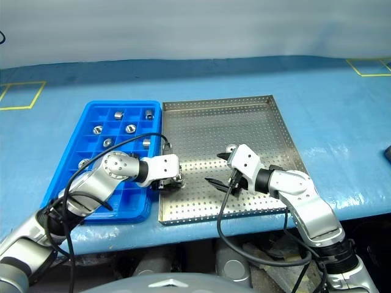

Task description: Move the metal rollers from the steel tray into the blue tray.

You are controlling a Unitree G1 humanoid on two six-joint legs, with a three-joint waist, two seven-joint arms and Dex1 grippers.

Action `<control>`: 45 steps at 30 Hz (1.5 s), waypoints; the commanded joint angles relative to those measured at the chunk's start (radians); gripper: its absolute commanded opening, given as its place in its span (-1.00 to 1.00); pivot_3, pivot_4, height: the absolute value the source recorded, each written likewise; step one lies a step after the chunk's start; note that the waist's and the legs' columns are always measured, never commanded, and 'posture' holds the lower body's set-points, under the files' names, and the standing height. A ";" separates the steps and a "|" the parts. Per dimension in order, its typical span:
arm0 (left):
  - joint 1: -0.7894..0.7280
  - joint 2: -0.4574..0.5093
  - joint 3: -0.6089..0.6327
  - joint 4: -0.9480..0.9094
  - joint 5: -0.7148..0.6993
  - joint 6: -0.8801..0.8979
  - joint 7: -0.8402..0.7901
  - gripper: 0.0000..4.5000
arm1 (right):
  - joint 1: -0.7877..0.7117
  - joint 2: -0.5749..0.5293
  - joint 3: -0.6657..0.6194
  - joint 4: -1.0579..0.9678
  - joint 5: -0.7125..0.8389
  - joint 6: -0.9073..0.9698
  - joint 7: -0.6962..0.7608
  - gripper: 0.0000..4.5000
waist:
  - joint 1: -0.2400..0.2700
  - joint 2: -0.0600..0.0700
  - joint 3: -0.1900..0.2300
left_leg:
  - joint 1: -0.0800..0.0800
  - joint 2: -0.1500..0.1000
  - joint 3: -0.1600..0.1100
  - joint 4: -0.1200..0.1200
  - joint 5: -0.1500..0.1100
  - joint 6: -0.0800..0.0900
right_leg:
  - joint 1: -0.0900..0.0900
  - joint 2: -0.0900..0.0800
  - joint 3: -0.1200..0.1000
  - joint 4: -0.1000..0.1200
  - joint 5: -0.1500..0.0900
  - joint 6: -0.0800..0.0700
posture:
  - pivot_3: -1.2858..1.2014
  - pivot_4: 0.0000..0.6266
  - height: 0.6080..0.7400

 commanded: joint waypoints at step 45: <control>0.312 -0.110 0.560 -0.384 -0.312 0.191 0.237 -0.51 | -0.148 0.087 0.089 0.136 -0.069 -0.047 -0.014 0.78 | 0.038 -0.001 0.001 | -0.002 -0.002 0.001 0.000 -0.001 0.000 | -0.002 -0.006 -0.002 -0.002 0.003 -0.004 | -0.06 -0.52 1.00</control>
